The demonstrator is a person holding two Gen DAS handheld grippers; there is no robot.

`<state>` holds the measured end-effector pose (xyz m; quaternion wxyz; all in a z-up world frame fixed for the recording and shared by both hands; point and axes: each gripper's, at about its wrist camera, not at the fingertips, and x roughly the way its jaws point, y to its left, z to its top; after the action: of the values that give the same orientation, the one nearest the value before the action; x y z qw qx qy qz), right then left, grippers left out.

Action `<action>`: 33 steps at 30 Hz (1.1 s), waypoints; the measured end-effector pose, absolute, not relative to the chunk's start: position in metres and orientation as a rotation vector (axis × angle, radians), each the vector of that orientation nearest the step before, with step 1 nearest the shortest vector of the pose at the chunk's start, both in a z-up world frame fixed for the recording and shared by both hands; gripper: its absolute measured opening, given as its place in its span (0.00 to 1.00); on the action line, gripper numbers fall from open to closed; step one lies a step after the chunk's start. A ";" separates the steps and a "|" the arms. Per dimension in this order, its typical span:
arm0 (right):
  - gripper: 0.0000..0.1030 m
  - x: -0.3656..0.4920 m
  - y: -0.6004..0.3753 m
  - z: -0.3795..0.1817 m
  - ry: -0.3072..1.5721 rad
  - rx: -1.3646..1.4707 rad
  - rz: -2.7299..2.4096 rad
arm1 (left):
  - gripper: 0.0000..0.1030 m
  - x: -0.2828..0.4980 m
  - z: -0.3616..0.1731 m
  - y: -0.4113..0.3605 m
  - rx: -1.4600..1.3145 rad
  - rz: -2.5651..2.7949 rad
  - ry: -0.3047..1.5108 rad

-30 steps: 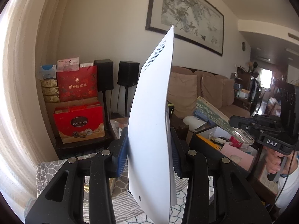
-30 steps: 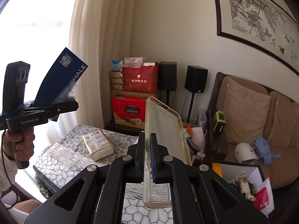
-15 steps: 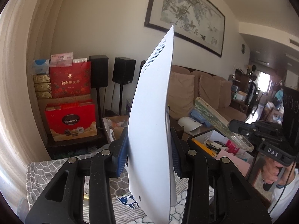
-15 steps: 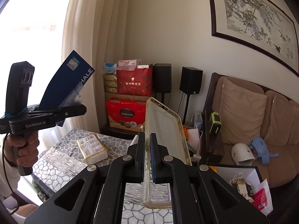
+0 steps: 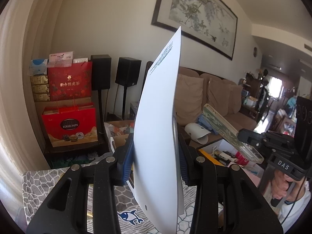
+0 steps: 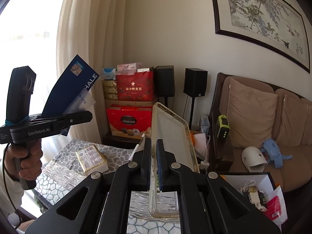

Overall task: Organize objects
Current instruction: 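Raise the phone case with the right tool while the left tool holds the white card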

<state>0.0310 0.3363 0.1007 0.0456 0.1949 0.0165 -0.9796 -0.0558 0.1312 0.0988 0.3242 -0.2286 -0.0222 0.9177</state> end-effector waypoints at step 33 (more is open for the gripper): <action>0.03 0.008 0.360 0.058 -0.003 0.853 -2.940 | 0.39 -0.056 0.084 0.138 -0.668 2.416 -0.048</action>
<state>0.0081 0.3603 0.0582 0.0401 0.2784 -0.0009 -0.9596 -0.0558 0.1381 0.0838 0.3117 -0.2532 -0.0180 0.9156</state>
